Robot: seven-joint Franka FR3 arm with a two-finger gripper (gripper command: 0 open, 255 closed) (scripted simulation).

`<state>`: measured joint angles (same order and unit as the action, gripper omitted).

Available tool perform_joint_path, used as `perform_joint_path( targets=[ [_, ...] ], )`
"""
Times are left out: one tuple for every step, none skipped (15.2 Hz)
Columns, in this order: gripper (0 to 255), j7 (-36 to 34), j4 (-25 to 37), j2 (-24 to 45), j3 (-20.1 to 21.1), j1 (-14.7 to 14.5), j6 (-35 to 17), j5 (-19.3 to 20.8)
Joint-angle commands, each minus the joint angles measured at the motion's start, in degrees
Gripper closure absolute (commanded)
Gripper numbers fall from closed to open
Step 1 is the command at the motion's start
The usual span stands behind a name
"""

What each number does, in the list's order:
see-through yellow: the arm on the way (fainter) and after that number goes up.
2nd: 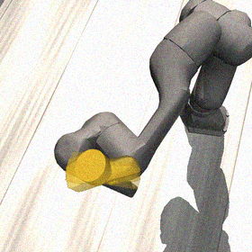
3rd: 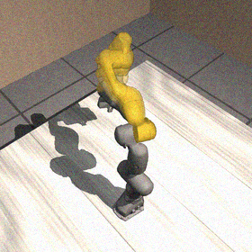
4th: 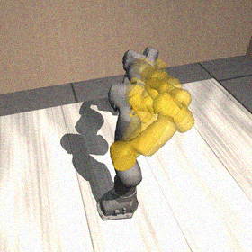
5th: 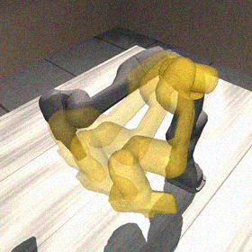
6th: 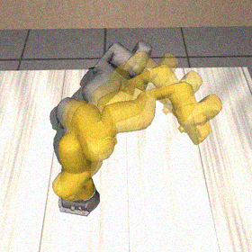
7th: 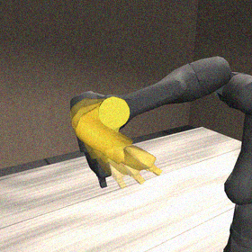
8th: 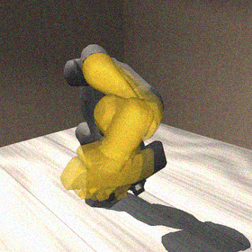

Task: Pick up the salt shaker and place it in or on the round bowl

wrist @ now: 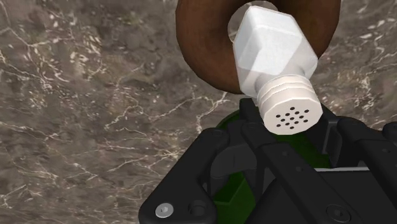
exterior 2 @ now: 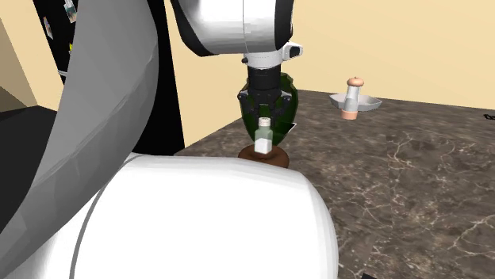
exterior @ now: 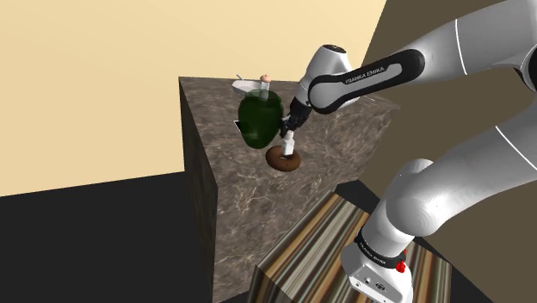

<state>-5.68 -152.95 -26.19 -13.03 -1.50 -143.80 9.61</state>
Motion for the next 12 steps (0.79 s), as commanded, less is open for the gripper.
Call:
perform_joint_path(
  targets=[
    [255,0.0,-0.1,0.1,0.0,0.0,-0.2,0.0],
    [255,0.0,-0.1,0.1,0.0,0.0,-0.2,0.0],
    [255,0.0,-0.1,0.1,0.0,0.0,-0.2,0.0],
    [255,0.0,-0.1,0.1,0.0,0.0,-0.2,0.0],
    [255,0.0,-0.1,0.1,0.0,0.0,-0.2,0.0],
    [255,0.0,-0.1,0.1,0.0,0.0,-0.2,0.0],
    [0,0.0,-0.1,0.1,0.0,0.0,-0.2,0.0],
    [0,0.0,-0.1,0.1,0.0,0.0,-0.2,0.0],
    [0,0.0,-0.1,0.1,0.0,0.0,-0.2,0.0],
    [0,0.0,-0.1,0.1,0.0,0.0,-0.2,0.0],
    [0,0.0,-0.1,0.1,0.0,0.0,-0.2,0.0],
    [0,0.0,-0.1,0.1,0.0,0.0,-0.2,0.0]
  ],
)
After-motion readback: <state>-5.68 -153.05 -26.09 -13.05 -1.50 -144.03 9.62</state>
